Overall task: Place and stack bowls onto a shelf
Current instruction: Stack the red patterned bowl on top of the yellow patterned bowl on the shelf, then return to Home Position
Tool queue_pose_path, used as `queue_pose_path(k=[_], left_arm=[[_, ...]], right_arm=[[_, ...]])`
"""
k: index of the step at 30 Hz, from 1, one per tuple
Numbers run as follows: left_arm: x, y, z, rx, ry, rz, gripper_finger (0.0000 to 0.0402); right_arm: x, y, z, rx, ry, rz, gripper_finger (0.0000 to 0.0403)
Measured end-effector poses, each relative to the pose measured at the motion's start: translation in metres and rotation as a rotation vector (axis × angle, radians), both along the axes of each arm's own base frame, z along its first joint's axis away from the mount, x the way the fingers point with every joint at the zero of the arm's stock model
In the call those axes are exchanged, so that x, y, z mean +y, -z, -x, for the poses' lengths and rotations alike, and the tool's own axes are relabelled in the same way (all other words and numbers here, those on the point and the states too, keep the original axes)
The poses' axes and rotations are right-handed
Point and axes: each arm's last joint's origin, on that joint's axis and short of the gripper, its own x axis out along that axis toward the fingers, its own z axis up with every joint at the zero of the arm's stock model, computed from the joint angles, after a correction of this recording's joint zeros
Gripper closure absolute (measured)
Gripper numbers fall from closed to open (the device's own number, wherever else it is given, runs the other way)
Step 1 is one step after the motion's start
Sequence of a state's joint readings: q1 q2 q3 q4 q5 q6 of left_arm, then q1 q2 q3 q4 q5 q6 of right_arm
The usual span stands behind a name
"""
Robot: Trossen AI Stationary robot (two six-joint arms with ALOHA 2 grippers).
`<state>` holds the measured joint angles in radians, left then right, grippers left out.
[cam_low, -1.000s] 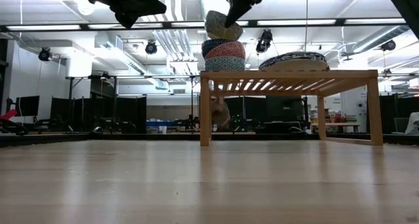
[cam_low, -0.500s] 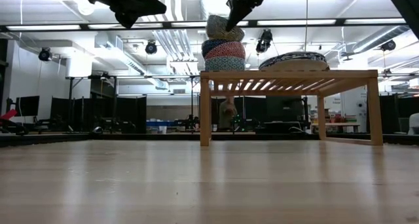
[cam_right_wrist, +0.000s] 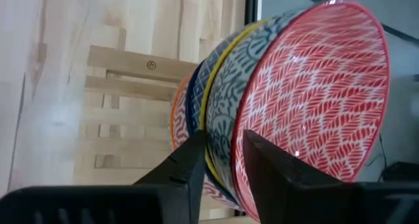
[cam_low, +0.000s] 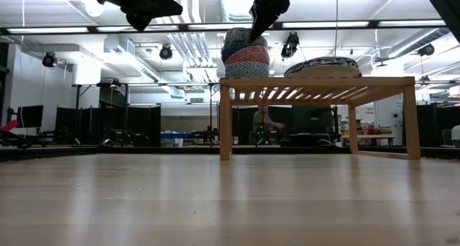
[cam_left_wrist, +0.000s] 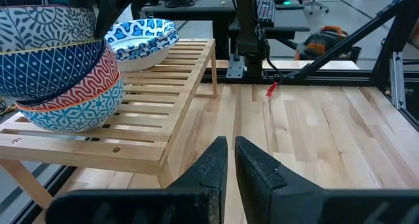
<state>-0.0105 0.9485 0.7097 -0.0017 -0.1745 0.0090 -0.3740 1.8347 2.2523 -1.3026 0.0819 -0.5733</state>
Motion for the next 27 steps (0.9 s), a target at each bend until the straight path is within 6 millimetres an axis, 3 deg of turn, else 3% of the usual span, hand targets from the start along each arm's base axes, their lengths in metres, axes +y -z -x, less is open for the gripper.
queue_pose_path(k=[13,19,22,27], left_arm=[[0.0,0.003,0.001,0.022,-0.005,0.021,0.0388],[-0.002,0.011,0.007,0.053,0.017,0.022,0.0388],[-0.003,0.014,0.017,0.04,0.037,0.022,0.0388],[-0.002,0.019,0.043,-0.016,0.04,-0.007,0.0388]], right_arm=[[0.007,-0.02,0.019,-0.062,0.094,-0.019,0.0268],[0.023,-0.032,0.044,-0.142,0.03,-0.219,0.0274],[0.033,-0.028,0.055,-0.198,-0.013,-0.277,0.0275],[0.052,-0.005,0.074,-0.279,-0.051,-0.271,0.0276]])
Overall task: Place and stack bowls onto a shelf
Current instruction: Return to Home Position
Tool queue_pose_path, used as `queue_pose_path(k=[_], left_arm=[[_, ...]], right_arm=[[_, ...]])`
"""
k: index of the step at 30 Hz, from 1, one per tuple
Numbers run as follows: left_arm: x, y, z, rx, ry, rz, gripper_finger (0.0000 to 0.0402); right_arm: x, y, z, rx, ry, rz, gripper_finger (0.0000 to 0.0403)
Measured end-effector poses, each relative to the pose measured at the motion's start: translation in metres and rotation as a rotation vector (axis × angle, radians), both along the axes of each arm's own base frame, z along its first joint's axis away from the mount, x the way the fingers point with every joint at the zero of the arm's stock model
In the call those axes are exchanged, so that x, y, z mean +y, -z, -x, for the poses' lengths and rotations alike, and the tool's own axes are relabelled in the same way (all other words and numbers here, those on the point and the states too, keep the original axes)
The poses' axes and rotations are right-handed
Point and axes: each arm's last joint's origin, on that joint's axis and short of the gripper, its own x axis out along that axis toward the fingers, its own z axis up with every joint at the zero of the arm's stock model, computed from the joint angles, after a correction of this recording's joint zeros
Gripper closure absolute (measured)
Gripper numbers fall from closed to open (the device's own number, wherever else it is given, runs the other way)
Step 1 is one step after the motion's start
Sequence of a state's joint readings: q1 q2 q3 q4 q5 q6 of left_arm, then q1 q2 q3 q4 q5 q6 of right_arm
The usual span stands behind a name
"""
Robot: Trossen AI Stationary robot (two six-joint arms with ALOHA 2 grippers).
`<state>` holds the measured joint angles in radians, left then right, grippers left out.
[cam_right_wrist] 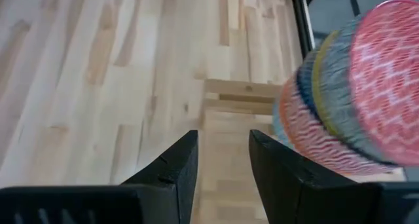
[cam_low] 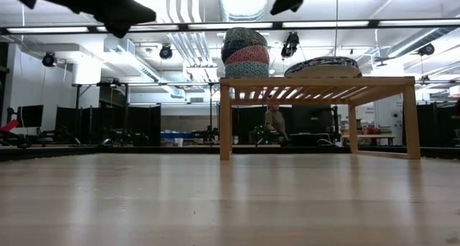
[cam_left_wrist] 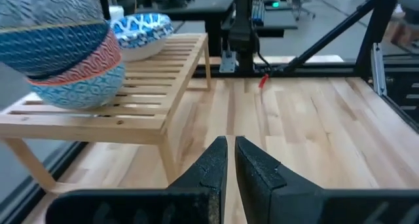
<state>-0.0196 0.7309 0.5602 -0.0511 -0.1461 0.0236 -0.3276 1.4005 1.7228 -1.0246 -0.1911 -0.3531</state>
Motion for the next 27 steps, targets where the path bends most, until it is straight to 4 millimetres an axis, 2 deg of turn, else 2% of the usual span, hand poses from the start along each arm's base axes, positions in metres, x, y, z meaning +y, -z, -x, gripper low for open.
queue_pose_path(k=[6,10,15,25,27], left_arm=[[0.002,0.011,0.022,-0.085,-0.044,-0.057,0.0388],[0.005,0.015,0.033,-0.127,-0.113,-0.099,0.0388],[0.005,0.024,0.047,-0.153,-0.12,-0.078,0.0388],[0.007,0.043,0.073,-0.251,-0.192,-0.069,0.0388],[0.008,0.047,0.077,-0.275,-0.215,-0.06,0.0388]], right_arm=[[0.024,0.038,0.029,-0.156,-0.025,0.014,0.0285],[0.032,0.064,0.05,-0.246,-0.028,0.026,0.0289],[0.04,0.094,0.08,-0.318,-0.024,0.039,0.0289],[0.057,0.131,0.14,-0.485,-0.016,0.047,0.0294],[0.064,0.132,0.162,-0.579,-0.041,0.062,0.0296]])
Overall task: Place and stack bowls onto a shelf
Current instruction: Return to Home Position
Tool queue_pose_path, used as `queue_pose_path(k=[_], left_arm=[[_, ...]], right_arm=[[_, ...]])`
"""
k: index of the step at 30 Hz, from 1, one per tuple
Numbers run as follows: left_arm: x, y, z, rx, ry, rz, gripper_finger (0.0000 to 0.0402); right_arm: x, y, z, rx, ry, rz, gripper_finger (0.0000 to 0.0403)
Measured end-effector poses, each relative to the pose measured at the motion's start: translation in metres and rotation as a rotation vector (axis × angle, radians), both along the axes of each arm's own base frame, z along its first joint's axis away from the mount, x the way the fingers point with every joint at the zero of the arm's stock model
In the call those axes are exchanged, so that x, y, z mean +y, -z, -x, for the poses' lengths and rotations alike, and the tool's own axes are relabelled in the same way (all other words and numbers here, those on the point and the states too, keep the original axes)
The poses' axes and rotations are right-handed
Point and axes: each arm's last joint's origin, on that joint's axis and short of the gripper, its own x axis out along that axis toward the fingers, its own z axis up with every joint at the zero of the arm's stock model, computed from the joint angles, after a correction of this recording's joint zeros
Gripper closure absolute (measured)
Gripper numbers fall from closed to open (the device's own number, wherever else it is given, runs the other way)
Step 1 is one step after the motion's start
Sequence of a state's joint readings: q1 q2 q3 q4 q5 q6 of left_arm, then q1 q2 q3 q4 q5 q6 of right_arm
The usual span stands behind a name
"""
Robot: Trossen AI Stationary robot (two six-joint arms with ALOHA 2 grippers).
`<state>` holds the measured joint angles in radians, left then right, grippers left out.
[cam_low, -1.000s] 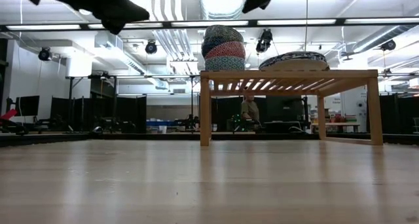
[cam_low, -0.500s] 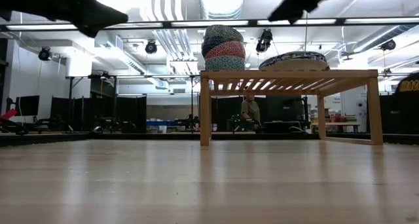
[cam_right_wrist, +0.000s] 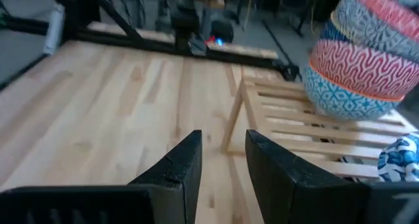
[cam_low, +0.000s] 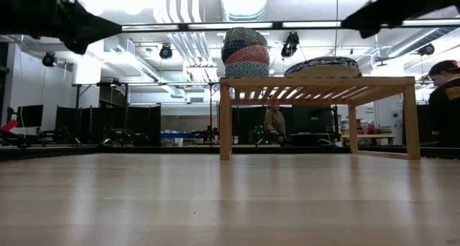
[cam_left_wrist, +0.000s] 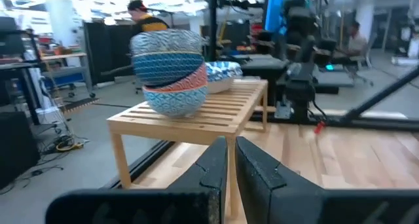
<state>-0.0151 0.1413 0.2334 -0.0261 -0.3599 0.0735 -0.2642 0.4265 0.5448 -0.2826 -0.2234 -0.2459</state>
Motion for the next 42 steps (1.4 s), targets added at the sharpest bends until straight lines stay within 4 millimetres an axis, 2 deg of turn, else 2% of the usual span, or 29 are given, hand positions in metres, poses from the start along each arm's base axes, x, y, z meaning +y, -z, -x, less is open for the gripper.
queue_pose_path(k=[1,5,11,13,18,22,26,32,37,42], left_arm=[[0.0,0.002,0.002,-0.016,-0.009,0.007,0.0388],[0.001,0.008,0.009,-0.071,-0.024,0.025,0.0388],[0.003,0.022,0.007,-0.06,-0.098,0.054,0.0388],[0.003,0.028,0.006,-0.041,-0.102,0.057,0.0388],[0.003,0.035,0.004,-0.047,-0.099,0.097,0.0388],[0.003,0.041,0.003,-0.049,-0.099,0.116,0.0388],[0.003,0.044,0.001,-0.039,-0.101,0.101,0.0388],[0.003,0.046,0.0,-0.029,-0.1,0.13,0.0388],[0.003,0.046,0.0,-0.029,-0.099,0.13,0.0388],[0.003,0.046,0.0,-0.03,-0.099,0.13,0.0388]], right_arm=[[0.003,0.001,0.01,-0.045,-0.009,0.011,0.0297],[0.01,0.003,0.027,-0.234,-0.081,0.035,0.0302],[0.016,0.012,0.045,-0.478,-0.14,0.052,0.031],[0.016,0.028,0.045,-0.465,-0.137,0.037,0.0313],[0.011,0.058,0.029,-0.452,-0.123,0.023,0.0324],[0.006,0.092,0.017,-0.426,-0.063,-0.037,0.0333],[0.005,0.099,0.015,-0.348,-0.044,-0.114,0.0342],[0.006,0.1,0.015,-0.336,-0.078,-0.18,0.0351],[0.007,0.1,0.015,-0.318,-0.108,-0.312,0.0348],[0.007,0.101,0.014,-0.315,-0.108,-0.296,0.0343]])
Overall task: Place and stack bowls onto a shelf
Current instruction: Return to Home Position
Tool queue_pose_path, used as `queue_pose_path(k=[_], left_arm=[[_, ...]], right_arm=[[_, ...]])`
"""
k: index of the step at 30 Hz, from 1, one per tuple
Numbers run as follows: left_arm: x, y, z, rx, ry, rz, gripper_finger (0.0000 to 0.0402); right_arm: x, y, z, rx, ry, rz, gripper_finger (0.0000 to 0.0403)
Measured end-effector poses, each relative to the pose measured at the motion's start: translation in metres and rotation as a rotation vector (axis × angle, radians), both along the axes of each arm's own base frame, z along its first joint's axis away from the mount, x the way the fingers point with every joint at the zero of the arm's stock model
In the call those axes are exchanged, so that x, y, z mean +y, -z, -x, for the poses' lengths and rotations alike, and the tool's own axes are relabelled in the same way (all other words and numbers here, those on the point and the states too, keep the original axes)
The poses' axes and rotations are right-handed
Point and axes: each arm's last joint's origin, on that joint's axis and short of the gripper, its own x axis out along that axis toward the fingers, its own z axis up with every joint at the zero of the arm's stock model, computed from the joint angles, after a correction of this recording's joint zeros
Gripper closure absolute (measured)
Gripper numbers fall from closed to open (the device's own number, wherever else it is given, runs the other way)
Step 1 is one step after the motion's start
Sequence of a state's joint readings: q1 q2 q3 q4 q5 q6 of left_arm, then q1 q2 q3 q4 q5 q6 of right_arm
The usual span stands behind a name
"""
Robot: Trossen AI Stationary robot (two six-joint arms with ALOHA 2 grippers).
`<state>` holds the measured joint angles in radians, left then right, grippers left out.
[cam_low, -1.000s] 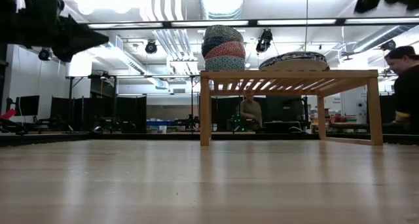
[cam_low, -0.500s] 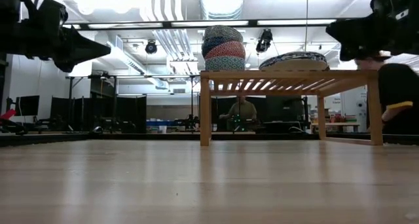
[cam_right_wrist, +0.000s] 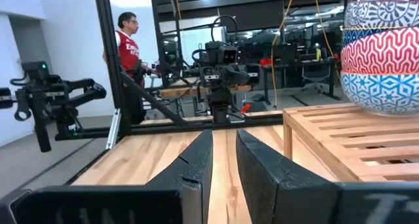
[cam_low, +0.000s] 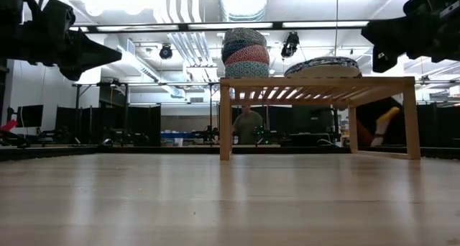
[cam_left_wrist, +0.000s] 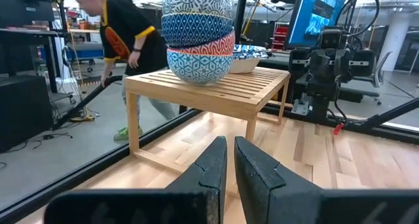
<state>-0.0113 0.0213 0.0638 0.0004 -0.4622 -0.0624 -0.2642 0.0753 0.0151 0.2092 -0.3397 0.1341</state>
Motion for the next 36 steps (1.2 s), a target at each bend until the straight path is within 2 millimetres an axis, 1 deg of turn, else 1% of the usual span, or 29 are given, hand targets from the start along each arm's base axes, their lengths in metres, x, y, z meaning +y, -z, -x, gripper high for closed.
queue_pose_path(k=[5,36], left_arm=[[0.0,0.0001,-0.0001,0.002,0.0,0.0,0.0388],[0.0,0.0001,-0.0003,0.005,0.001,0.0,0.0388]], right_arm=[[0.0,-0.0001,0.0,-0.004,0.006,0.044,0.0342],[0.0,0.0,0.0,-0.003,0.006,0.038,0.0334]])
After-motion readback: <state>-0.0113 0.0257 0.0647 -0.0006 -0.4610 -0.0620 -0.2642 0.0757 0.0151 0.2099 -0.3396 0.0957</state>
